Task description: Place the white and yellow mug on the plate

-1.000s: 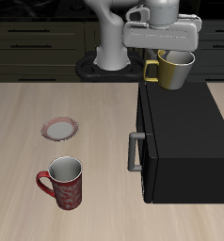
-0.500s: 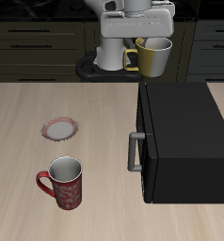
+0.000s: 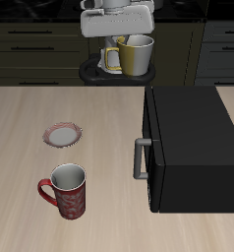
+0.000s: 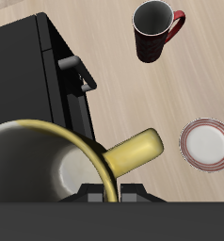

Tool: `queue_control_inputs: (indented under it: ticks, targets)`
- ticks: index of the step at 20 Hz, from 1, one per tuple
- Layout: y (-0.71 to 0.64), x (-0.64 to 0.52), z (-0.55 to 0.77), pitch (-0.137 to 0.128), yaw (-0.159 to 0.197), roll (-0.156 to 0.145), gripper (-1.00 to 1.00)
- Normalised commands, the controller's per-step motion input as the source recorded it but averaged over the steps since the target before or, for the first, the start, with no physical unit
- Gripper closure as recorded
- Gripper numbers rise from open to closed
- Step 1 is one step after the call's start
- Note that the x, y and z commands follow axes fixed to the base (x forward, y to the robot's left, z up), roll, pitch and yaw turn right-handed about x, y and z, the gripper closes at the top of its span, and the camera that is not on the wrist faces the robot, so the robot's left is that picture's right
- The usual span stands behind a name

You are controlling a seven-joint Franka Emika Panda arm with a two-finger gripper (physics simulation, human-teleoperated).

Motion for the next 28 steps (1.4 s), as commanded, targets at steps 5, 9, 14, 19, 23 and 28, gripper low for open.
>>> queue_control_inputs:
  ticks: [5, 9, 14, 19, 23, 28]
  targets:
    - [-0.43, -0.11, -0.14, -0.046, 0.072, -0.019, 1.0]
    - [-0.47, -0.07, -0.24, -0.012, 0.035, -0.04, 1.0]
    - [-0.47, 0.03, -0.3, 0.036, 0.001, -0.061, 1.0]
    - [-0.32, -0.05, -0.2, 0.009, -0.013, -0.058, 1.0]
    - [-0.35, -0.04, -0.24, 0.006, -0.002, -0.049, 1.0]
    - [-0.2, 0.01, -0.2, -0.002, 0.017, -0.028, 1.0]
